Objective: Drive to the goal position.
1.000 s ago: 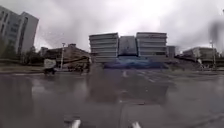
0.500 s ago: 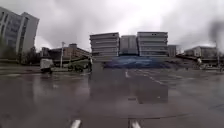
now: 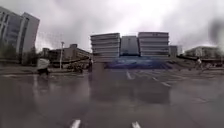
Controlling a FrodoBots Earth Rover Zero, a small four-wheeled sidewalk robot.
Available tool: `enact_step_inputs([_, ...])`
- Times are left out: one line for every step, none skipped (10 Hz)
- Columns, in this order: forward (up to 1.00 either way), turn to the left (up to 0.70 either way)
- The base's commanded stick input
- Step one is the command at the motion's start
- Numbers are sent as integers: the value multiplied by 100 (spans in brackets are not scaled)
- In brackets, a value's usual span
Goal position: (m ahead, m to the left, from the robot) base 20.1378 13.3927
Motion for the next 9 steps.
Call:
enact_step_inputs([100,0])
enact_step_inputs([100,0])
enact_step_inputs([100,0])
enact_step_inputs([100,0])
enact_step_inputs([100,-20])
enact_step_inputs([100,-37])
enact_step_inputs([100,-29])
enact_step_inputs([100,0])
enact_step_inputs([100,0])
